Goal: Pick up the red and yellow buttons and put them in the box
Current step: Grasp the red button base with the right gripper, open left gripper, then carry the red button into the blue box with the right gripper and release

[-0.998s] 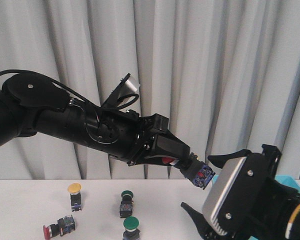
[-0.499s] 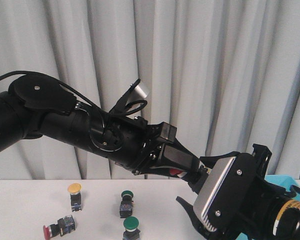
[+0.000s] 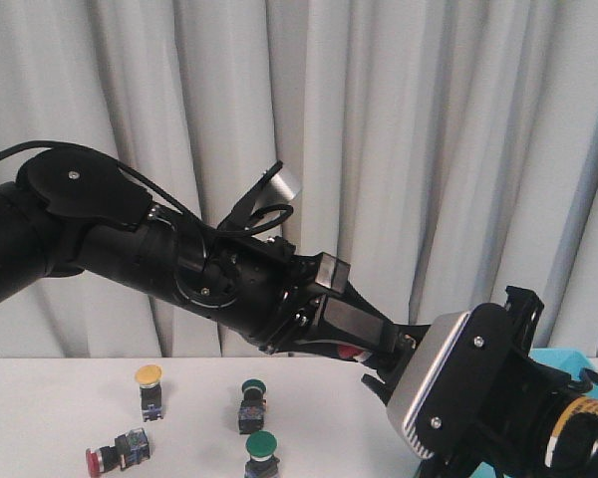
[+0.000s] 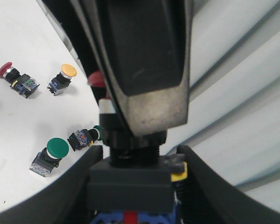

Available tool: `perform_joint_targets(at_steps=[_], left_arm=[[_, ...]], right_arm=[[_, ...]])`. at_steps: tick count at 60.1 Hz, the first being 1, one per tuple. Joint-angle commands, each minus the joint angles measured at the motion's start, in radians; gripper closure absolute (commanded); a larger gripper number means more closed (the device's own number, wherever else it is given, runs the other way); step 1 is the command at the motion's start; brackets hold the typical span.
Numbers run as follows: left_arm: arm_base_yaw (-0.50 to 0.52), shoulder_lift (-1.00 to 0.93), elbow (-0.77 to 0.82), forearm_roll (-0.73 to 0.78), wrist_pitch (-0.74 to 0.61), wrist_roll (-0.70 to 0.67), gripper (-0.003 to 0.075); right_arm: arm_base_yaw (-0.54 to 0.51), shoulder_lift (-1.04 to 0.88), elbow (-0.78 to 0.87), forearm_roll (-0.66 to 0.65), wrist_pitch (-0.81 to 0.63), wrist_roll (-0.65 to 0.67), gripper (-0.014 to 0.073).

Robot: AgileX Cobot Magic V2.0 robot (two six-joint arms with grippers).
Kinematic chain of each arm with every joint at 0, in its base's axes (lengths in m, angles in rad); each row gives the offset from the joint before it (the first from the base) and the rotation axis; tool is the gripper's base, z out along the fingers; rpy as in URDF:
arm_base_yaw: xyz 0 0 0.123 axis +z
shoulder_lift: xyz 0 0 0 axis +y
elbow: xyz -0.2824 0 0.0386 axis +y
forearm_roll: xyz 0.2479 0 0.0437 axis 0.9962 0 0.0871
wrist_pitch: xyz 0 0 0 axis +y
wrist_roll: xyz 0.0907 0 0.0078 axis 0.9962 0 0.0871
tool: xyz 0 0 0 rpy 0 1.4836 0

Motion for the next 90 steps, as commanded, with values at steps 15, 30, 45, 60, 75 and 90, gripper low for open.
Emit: perform_joint_targets(at_steps=[15,30,45,60,75,90], left_arm=[[-0.006,-0.053,-0.031,-0.068,-0.101,0.045,0.0596],[-0.006,-0.053,-0.031,-0.068,-0.161,0.064,0.0341],[-0.006,-0.053,-0.031,-0.068,-0.195,0.068,0.0147],[0.017,-0.057,-0.033,-0.057,-0.297,0.193,0.014],[0.075,-0.068,-0.033,0.207,-0.34,0.217,0.016],[0.087,-0.068,-0.03,0.782,-0.242,0.043,0.0232]], right_arm=[[-0.005,-0.017,-0.034,-0.001,-0.063,-0.006,0.0601],[-0.005,-0.017,-0.034,-0.002,-0.043,-0.006,0.0598],[-0.005,-0.017,-0.034,-0.002,-0.029,-0.006,0.0598],[-0.005,-0.017,-0.034,0.006,-0.006,-0.005,0.0598],[-0.074,-0.028,-0.034,0.159,-0.105,0.061,0.0598],[-0.375,-0.02,-0.034,0.477,-0.141,0.084,0.0598]])
